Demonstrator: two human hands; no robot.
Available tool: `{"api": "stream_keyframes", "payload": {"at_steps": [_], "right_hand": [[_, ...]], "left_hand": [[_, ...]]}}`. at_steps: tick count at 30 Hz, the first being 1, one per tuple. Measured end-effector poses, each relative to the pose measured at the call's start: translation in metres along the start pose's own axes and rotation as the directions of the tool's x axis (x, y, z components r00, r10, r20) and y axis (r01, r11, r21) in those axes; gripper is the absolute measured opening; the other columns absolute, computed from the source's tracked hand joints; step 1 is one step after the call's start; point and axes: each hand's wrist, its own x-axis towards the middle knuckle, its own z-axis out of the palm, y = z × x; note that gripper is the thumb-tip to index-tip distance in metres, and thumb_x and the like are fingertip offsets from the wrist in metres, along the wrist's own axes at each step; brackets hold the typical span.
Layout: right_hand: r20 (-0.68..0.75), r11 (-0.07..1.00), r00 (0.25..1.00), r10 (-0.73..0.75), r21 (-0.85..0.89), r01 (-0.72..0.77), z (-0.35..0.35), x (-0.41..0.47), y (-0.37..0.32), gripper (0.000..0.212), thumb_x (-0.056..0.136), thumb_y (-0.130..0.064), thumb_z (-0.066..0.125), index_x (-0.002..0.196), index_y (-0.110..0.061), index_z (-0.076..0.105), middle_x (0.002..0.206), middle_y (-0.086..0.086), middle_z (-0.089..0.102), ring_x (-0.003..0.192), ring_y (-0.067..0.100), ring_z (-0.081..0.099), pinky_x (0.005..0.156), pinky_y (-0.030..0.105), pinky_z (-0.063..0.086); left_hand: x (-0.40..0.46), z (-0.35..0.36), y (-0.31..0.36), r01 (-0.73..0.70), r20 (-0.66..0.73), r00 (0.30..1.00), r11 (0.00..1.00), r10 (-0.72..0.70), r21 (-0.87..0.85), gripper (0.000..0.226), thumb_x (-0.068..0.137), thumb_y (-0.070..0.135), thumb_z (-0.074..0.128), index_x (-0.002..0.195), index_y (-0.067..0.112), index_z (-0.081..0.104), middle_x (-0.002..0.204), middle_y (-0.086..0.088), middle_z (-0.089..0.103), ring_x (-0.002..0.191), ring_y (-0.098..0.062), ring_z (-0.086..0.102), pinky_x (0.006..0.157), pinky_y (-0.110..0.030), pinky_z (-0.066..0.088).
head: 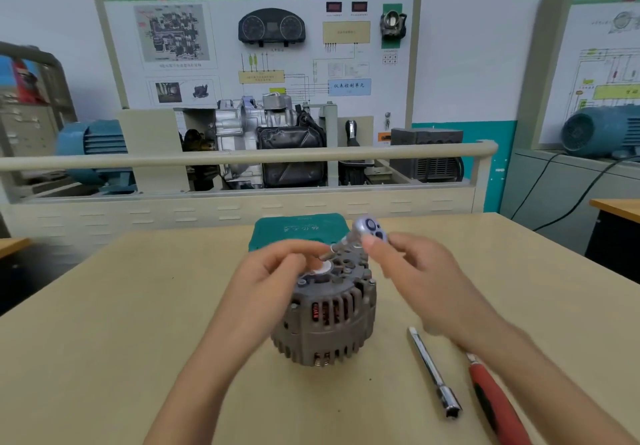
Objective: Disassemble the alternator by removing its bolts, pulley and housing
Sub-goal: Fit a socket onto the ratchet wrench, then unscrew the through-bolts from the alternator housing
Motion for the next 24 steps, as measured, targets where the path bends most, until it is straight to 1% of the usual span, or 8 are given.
{"api": "stream_keyframes", "payload": {"at_steps": [5,9,11,13,16,20,23,24], "right_hand": [[0.267,0.924,0.962,-0.064,-0.348,0.159,-0.007,0.039,-0.018,0.063,0.074,-0.077,0.025,0.055,-0.019,0.041,0.046,-0.009,0.032,0.043,0.007,0.028,0.049,0.026,0.025],[0.388,0.899,0.922,-0.016,-0.397,0.183,-0.001,0.05,-0.023,0.059,0.082,-0.07,0.03,0.054,-0.018,0.038,0.05,-0.003,0.033,0.045,0.012,0.027,0.05,0.03,0.024],[0.429,0.89,0.903,0.005,-0.413,0.191,0.002,0.054,-0.024,0.059,0.085,-0.068,0.031,0.054,-0.018,0.037,0.052,-0.002,0.032,0.044,0.012,0.025,0.05,0.029,0.023],[0.466,0.892,0.885,0.015,-0.405,0.198,0.005,0.056,-0.024,0.058,0.087,-0.066,0.032,0.054,-0.019,0.035,0.052,-0.003,0.029,0.044,0.011,0.022,0.048,0.027,0.021],[0.494,0.877,0.869,0.013,-0.424,0.228,0.01,0.057,-0.022,0.058,0.088,-0.066,0.03,0.055,-0.019,0.031,0.052,-0.004,0.025,0.043,0.009,0.019,0.045,0.023,0.019],[0.485,0.858,0.874,0.009,-0.453,0.243,0.012,0.056,-0.021,0.06,0.088,-0.068,0.026,0.056,-0.018,0.034,0.053,-0.001,0.032,0.044,0.01,0.022,0.043,0.022,0.023],[0.432,0.761,0.902,-0.004,-0.584,0.283,0.013,0.054,-0.021,0.064,0.084,-0.068,0.017,0.058,-0.017,0.045,0.052,-0.002,0.043,0.042,0.011,0.032,0.044,0.022,0.025],[0.41,0.726,0.912,-0.029,-0.619,0.301,0.014,0.053,-0.021,0.064,0.082,-0.067,0.014,0.059,-0.017,0.047,0.052,-0.002,0.045,0.042,0.01,0.035,0.044,0.023,0.026]], "left_hand": [[0.01,-0.031,-0.038,0.016,-0.118,0.993,0.999,-0.022,-0.052,0.033,0.093,-0.001,0.049,0.092,0.022,0.072,0.09,0.012,0.074,0.089,0.008,0.063,0.071,0.0,0.042],[0.001,-0.041,-0.062,-0.007,-0.113,0.994,0.998,0.0,-0.06,0.032,0.093,0.002,0.052,0.094,0.026,0.073,0.098,0.018,0.072,0.098,0.012,0.06,0.073,0.003,0.039],[-0.002,-0.038,-0.072,-0.025,-0.052,0.998,0.999,0.024,-0.025,0.033,0.093,0.006,0.053,0.106,0.032,0.069,0.112,0.024,0.067,0.11,0.012,0.054,0.084,0.001,0.038],[-0.005,-0.031,-0.08,-0.075,0.042,0.996,0.996,0.073,0.048,0.038,0.09,0.019,0.057,0.121,0.04,0.058,0.13,0.031,0.053,0.127,0.012,0.04,0.103,-0.009,0.031],[-0.008,-0.02,-0.086,-0.14,0.098,0.987,0.979,0.126,0.146,0.041,0.087,0.028,0.058,0.124,0.045,0.053,0.134,0.039,0.041,0.134,0.014,0.025,0.111,-0.017,0.02],[-0.011,-0.013,-0.092,-0.169,0.059,0.985,0.97,0.162,0.173,0.037,0.084,0.036,0.053,0.12,0.044,0.056,0.132,0.039,0.043,0.135,0.011,0.025,0.113,-0.023,0.021],[-0.016,-0.008,-0.092,-0.216,0.041,0.976,0.956,0.212,0.199,0.031,0.089,0.047,0.056,0.118,0.059,0.054,0.133,0.039,0.039,0.136,0.01,0.023,0.11,-0.02,0.021],[-0.017,-0.006,-0.092,-0.237,0.042,0.971,0.946,0.234,0.221,0.037,0.085,0.054,0.052,0.119,0.067,0.046,0.134,0.038,0.037,0.136,0.009,0.022,0.108,-0.018,0.021]]}}
